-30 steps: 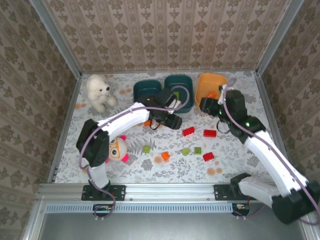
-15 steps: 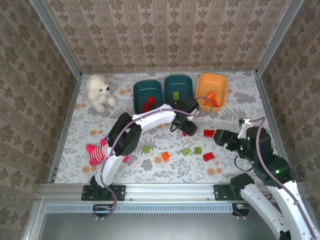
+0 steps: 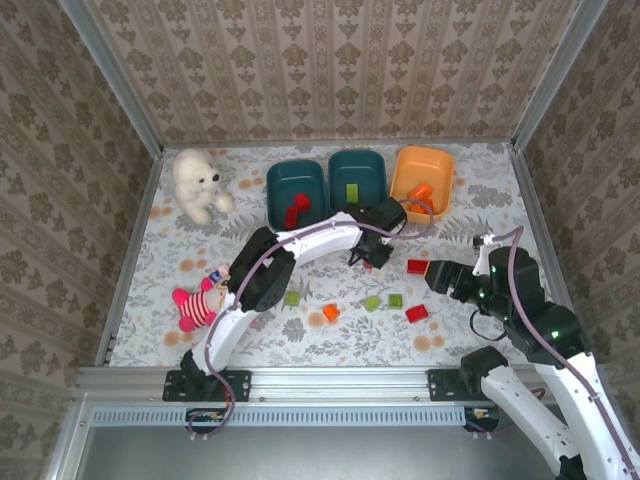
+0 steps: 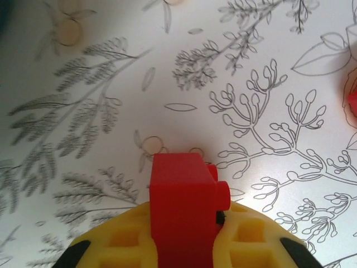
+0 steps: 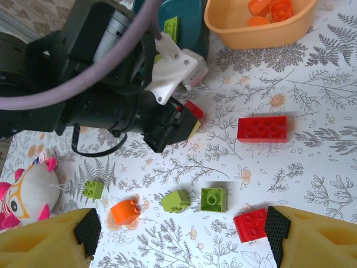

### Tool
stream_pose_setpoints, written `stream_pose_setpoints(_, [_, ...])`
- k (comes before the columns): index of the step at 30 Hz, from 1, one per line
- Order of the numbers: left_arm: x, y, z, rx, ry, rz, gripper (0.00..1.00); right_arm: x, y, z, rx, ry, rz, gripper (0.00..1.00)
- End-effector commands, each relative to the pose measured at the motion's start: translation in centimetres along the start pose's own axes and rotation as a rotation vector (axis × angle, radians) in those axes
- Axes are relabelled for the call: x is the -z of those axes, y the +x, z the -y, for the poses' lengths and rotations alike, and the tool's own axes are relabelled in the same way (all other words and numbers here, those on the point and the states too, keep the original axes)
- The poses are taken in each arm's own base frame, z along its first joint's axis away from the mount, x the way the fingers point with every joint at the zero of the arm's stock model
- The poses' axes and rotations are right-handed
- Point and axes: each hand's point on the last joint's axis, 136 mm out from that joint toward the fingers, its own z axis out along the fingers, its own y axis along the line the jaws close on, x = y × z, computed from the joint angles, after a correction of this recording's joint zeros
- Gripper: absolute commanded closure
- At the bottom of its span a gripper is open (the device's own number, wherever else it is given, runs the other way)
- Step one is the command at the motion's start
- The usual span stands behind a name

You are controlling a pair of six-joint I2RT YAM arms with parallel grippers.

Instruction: Sort the legos into containers by color

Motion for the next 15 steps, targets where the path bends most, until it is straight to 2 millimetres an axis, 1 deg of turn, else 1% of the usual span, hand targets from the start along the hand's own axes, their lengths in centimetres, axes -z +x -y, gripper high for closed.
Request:
stream_pose_setpoints(1, [7.3, -3.3, -3.3, 0.123, -0.053, 0.156, 0.97, 0.0, -0.4, -1.2, 0.032, -0.047, -0.009, 0.20])
stream_pose_setpoints(2, [8.6, -3.4, -4.5, 0.158, -0.062, 0.177, 0.97, -0.3, -0.4, -1.3, 0.035, -0.053, -0.014, 0.20])
stream_pose_setpoints(4, [10.5, -3.3, -7.3, 0.235, -0.078, 0.200, 0.97, -1.0, -0.3, -1.5, 0.041, -0.065, -0.029, 0.20])
stream_pose_setpoints(5, [11.3, -3.1, -8.9, 0.275, -0.088, 0.206, 0.97, -1.5, -0.2, -1.6, 0.042, -0.069, -0.039, 0.20])
stream_pose_setpoints(7, [12.1, -2.4, -11.7, 0.346, -0.096, 0.205, 0.97, -2.6, 0.1, -2.0, 0.042, -0.086, -0.068, 0.20])
stream_pose_setpoints(9, [12.4, -1.7, -14.3, 0.399, -0.104, 0.202, 0.96, -3.5, 0.2, -2.4, 0.041, -0.107, -0.093, 0.20])
stream_pose_setpoints(11, [12.3, -1.1, -16.5, 0.430, -0.120, 0.188, 0.96, -4.4, 0.0, -3.0, 0.039, -0.128, -0.108, 0.20])
stream_pose_setpoints(14, [11.5, -0.8, -18.5, 0.454, -0.115, 0.167, 0.96, -5.3, -0.4, -3.4, 0.039, -0.139, -0.115, 0.20])
stream_pose_setpoints(15, [11.1, -0.8, -18.8, 0.456, -0.108, 0.159, 0.96, -5.5, -0.5, -3.5, 0.040, -0.140, -0.116, 0.20])
